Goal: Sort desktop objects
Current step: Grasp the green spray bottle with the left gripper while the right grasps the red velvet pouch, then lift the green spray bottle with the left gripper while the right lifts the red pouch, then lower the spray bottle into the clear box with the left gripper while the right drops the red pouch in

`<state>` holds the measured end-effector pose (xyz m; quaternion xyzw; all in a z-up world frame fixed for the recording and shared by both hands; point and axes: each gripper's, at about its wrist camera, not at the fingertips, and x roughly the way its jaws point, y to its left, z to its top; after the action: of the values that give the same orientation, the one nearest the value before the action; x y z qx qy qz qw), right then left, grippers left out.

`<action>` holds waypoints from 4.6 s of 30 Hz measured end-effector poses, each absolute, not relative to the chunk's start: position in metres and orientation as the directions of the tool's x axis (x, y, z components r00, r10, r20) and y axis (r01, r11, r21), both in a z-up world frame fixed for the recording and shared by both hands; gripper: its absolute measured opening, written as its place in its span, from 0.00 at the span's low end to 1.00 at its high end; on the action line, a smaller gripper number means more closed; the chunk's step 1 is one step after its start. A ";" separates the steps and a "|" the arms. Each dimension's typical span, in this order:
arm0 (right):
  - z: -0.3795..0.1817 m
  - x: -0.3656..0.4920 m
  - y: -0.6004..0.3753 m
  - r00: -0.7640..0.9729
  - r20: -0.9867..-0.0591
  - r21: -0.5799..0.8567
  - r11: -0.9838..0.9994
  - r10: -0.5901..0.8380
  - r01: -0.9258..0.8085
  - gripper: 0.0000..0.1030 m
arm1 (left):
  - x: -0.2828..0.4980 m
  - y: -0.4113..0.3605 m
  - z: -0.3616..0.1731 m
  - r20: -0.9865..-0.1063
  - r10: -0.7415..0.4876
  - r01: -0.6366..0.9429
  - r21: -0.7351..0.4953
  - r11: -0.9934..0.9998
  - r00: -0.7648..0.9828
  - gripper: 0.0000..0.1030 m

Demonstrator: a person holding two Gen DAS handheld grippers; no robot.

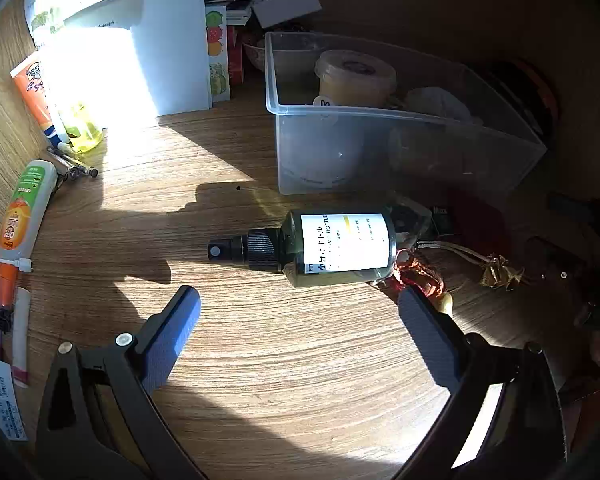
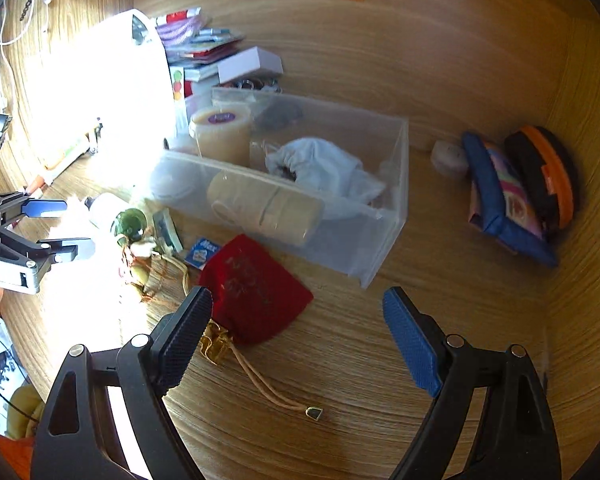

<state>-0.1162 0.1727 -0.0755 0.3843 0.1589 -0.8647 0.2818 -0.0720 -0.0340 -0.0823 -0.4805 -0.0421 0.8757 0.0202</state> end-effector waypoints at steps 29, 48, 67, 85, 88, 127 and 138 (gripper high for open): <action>-0.113 -0.127 0.142 -0.379 -0.805 -0.011 -0.629 -0.455 0.778 0.40 | -0.110 -0.006 -0.098 -0.817 -0.006 0.034 -0.017 -0.999 -0.576 0.74; -0.070 -0.109 0.181 -0.442 -0.741 0.031 -0.683 -0.506 0.730 0.23 | -0.087 0.001 -0.080 -0.757 0.000 0.071 -0.061 -0.996 -0.654 0.74; -0.006 -0.133 0.172 -0.525 -0.639 0.044 -0.708 -0.562 0.705 0.23 | -0.071 0.017 -0.002 -0.654 -0.005 -0.028 0.040 -0.999 -0.757 0.74; 0.041 -0.166 0.149 -0.588 -0.566 -0.014 -0.707 -0.578 0.707 0.23 | -0.126 0.026 0.034 -0.638 0.065 -0.097 0.016 -0.995 -0.768 0.74; 0.040 -0.176 0.143 -0.587 -0.565 0.001 -0.711 -0.580 0.703 0.23 | -0.142 0.029 0.033 -0.648 0.082 -0.112 0.006 -0.994 -0.757 0.74; -0.066 -0.250 0.127 -0.624 -0.703 -0.145 -0.791 -0.340 0.594 0.35 | -0.230 0.057 -0.026 -0.748 0.056 -0.173 0.080 -0.982 -0.662 0.74; -0.060 -0.231 0.121 -0.650 -0.662 -0.181 -0.763 -0.373 0.621 0.69 | -0.218 0.052 -0.016 -0.713 0.045 -0.161 0.097 -0.982 -0.699 0.84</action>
<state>-0.2307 0.1206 -0.0603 0.3105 0.2002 -0.8859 0.2804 -0.2178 0.0518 -0.0155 -0.3836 0.0759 0.9187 0.0560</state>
